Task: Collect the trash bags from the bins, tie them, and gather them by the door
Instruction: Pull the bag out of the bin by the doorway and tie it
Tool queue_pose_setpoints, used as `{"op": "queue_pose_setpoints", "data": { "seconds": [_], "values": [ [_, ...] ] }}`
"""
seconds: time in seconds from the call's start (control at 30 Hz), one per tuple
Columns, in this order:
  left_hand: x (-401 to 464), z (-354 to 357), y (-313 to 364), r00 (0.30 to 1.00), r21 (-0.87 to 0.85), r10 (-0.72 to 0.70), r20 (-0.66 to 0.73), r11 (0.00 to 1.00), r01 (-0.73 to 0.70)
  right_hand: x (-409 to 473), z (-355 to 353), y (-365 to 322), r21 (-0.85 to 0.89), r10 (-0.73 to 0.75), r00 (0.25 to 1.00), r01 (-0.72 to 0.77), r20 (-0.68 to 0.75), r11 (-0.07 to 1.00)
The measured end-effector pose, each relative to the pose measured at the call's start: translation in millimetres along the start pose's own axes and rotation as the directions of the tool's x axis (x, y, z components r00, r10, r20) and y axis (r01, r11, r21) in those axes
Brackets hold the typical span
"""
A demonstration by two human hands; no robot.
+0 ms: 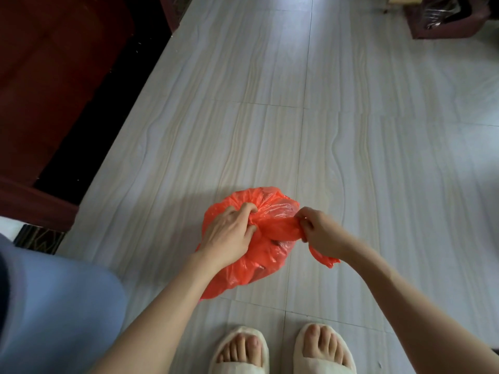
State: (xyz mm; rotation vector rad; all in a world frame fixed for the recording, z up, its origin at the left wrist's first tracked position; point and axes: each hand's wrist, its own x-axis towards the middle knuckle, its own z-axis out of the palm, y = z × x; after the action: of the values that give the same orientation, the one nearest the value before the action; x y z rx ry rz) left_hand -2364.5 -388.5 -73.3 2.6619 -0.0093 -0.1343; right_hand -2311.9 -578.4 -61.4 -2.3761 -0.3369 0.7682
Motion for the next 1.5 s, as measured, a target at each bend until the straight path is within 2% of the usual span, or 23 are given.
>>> {"op": "queue_pose_setpoints", "data": {
  "seconds": [0.07,0.17,0.27,0.37,0.47,0.6,0.7,0.87,0.93,0.97,1.0,1.07,1.13,1.17,1.23,1.33,1.43,1.5],
  "values": [
    [-1,6,-2,1.0,-0.043,0.029,0.003,0.999,-0.029,-1,2,2,0.011,0.004,0.997,-0.004,-0.079,1.0],
    [3,13,-8,0.996,-0.06,0.062,-0.068,0.996,-0.066,-2,6,9,-0.046,0.028,0.981,-0.037,-0.192,0.998],
    [2,15,-10,0.97,0.044,0.215,-0.116,0.976,-0.211,-6,11,25,-0.296,-0.023,0.963,-0.06,-0.268,0.953],
    [-3,10,-18,0.925,0.153,0.357,-0.129,0.929,-0.337,-10,3,38,-0.444,-0.092,0.948,-0.056,-0.304,0.894],
    [-6,4,-38,0.85,0.302,0.489,-0.195,0.854,-0.423,-9,-7,52,-0.577,-0.192,0.936,-0.014,-0.295,0.817],
    [-10,-3,-60,0.764,0.442,0.606,-0.22,0.761,-0.476,-9,-14,62,-0.606,-0.274,0.924,0.06,-0.267,0.793],
    [-5,-1,-66,0.757,0.473,0.625,-0.189,0.734,-0.487,-5,-16,72,-0.628,-0.318,0.91,0.087,-0.266,0.773],
    [23,17,-79,0.836,0.474,0.52,-0.175,0.789,-0.391,25,-13,90,-0.615,-0.3,0.911,0.068,-0.283,0.786],
    [27,26,-83,0.89,0.454,0.438,-0.13,0.824,-0.339,31,-8,85,-0.597,-0.224,0.947,0.046,-0.228,0.801],
    [26,29,-84,0.921,0.433,0.374,-0.106,0.851,-0.295,33,-3,82,-0.556,-0.169,0.968,0.037,-0.187,0.83],
    [25,29,-83,0.953,0.428,0.294,-0.072,0.872,-0.237,30,2,76,-0.465,-0.03,0.994,-0.02,-0.101,0.885],
    [19,22,-72,0.996,0.439,0.076,0.039,0.894,-0.086,19,15,60,-0.291,0.185,0.978,-0.151,0.094,0.945],
    [22,3,-53,0.966,0.397,-0.163,0.201,0.915,0.072,10,16,37,-0.18,0.273,0.929,-0.232,0.249,0.956],
    [27,-14,-39,0.914,0.38,-0.264,0.308,0.915,0.136,4,6,24,-0.147,0.29,0.909,-0.256,0.299,0.955],
    [34,-45,-15,0.85,0.391,-0.362,0.382,0.897,0.207,-4,-18,-9,-0.049,0.302,0.891,-0.303,0.34,0.952],
    [43,-104,27,0.886,0.424,-0.304,0.35,0.895,0.14,-20,-68,-65,0.161,0.351,0.881,-0.415,0.318,0.896],
    [54,-174,75,0.949,0.324,-0.164,0.268,0.943,0.072,-43,-126,-119,0.247,0.373,0.89,-0.436,0.263,0.865],
    [60,-219,111,0.955,0.303,-0.129,0.266,0.952,0.044,-64,-166,-149,0.303,0.41,0.891,-0.453,0.196,0.839]
  ]
}}
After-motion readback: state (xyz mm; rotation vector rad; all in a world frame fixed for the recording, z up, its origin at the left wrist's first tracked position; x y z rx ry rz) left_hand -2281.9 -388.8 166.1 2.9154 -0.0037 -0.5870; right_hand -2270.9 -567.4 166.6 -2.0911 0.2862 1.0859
